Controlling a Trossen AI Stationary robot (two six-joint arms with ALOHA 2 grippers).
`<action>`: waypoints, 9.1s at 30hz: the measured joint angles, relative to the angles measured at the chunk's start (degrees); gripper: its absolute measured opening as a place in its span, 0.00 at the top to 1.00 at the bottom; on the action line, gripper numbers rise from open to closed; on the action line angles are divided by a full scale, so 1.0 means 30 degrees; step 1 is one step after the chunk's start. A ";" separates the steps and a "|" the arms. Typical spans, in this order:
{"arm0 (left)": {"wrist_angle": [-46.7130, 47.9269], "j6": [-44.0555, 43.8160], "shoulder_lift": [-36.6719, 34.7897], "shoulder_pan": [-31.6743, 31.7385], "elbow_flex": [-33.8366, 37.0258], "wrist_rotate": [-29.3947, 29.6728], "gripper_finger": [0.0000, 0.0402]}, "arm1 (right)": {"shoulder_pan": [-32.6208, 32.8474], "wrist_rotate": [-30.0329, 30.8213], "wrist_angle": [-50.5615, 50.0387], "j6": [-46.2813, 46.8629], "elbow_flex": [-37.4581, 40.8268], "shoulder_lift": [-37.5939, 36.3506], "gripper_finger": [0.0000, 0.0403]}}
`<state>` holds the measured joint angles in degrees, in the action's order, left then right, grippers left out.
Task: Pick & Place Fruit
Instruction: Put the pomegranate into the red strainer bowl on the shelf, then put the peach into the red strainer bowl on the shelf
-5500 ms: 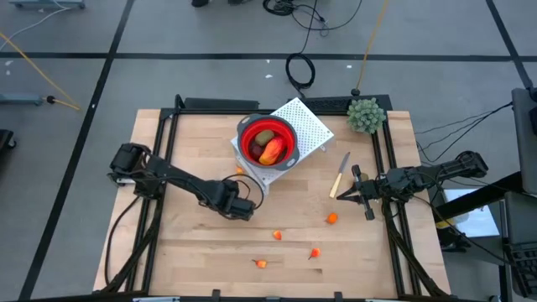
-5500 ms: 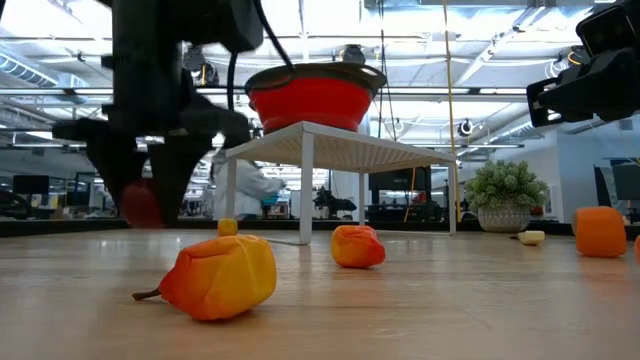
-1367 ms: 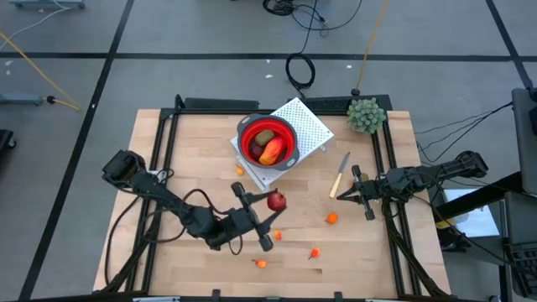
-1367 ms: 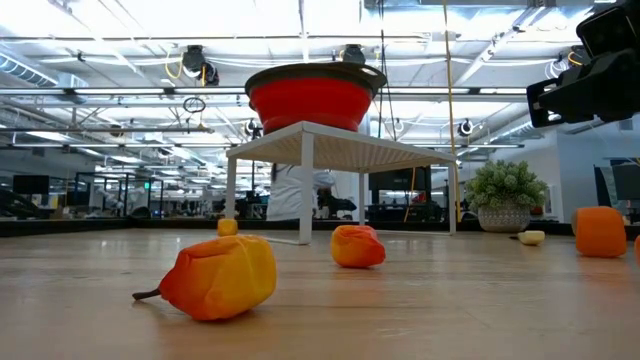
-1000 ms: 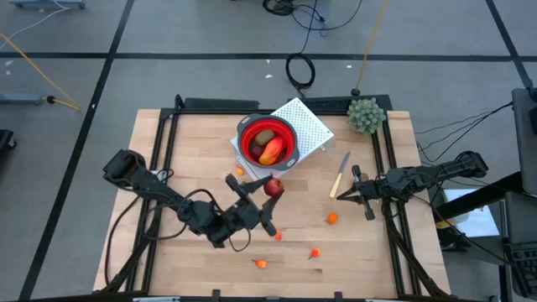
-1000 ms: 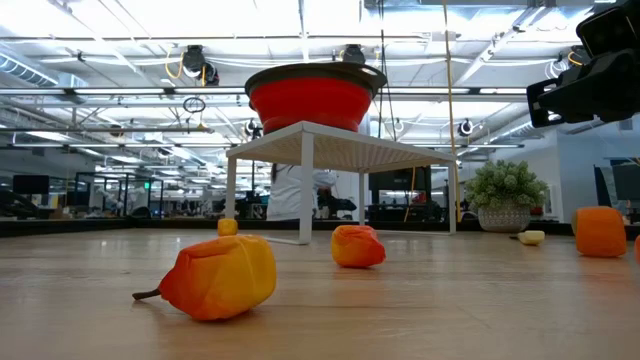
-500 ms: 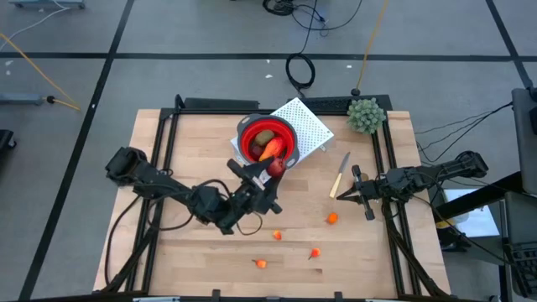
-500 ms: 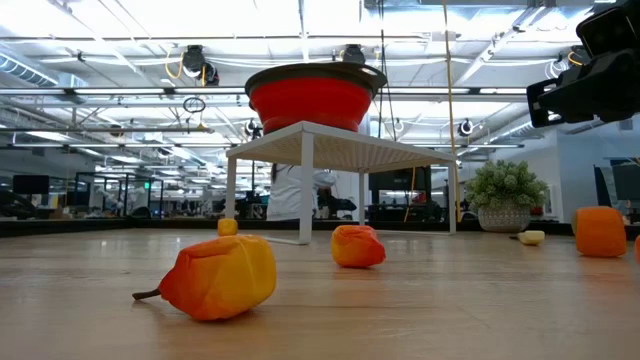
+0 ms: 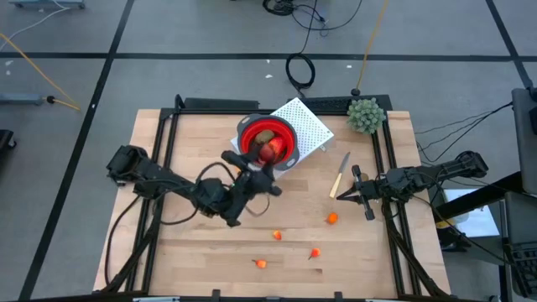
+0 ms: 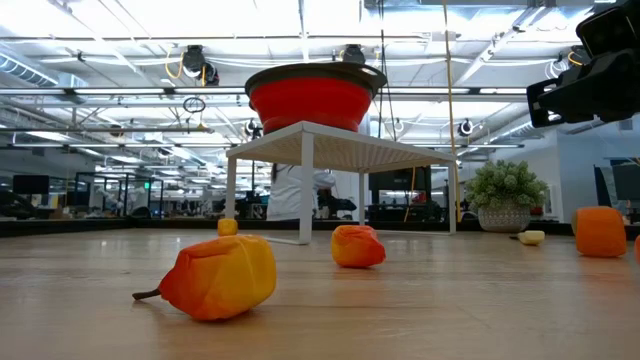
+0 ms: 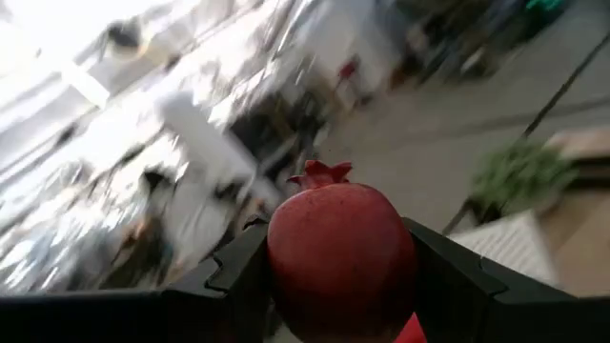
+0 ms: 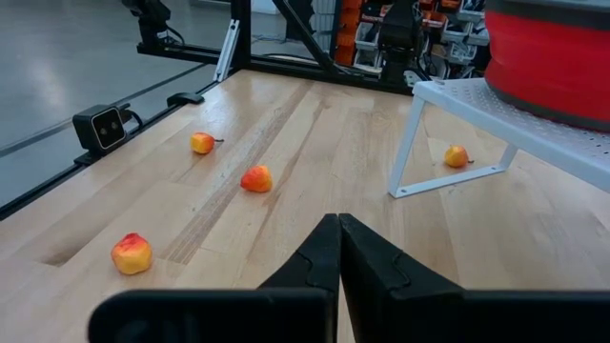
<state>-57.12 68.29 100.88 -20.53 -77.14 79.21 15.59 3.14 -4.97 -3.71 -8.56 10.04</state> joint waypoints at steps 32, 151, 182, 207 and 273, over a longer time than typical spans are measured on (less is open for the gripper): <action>0.7240 -1.1331 -0.0282 0.2825 0.0000 -0.5851 0.50 | -0.0006 -0.0004 0.0007 0.0009 0.0000 -0.0007 1.00; 2.8535 -2.8317 -0.4109 0.8559 0.0007 -1.6970 0.29 | -0.0005 0.0000 0.0100 0.0017 -0.0005 -0.0007 1.00; 3.6312 -4.1038 -0.7682 -0.0459 0.0025 -1.7264 0.66 | -0.0004 -0.0007 -0.0004 0.0017 -0.0004 0.0000 1.00; 3.8027 -5.1703 -0.2008 -0.1721 0.0022 -1.7933 0.91 | -0.0007 -0.0031 0.2942 -0.0158 0.1887 0.0047 1.00; 2.7800 -4.6791 0.0067 0.2093 0.8670 -1.0536 0.14 | -0.0007 0.0007 0.3144 -0.0999 0.1960 0.0044 1.00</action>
<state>26.28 -72.08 101.08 -14.25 -51.13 47.60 15.57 3.16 4.46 -6.71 -2.68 10.17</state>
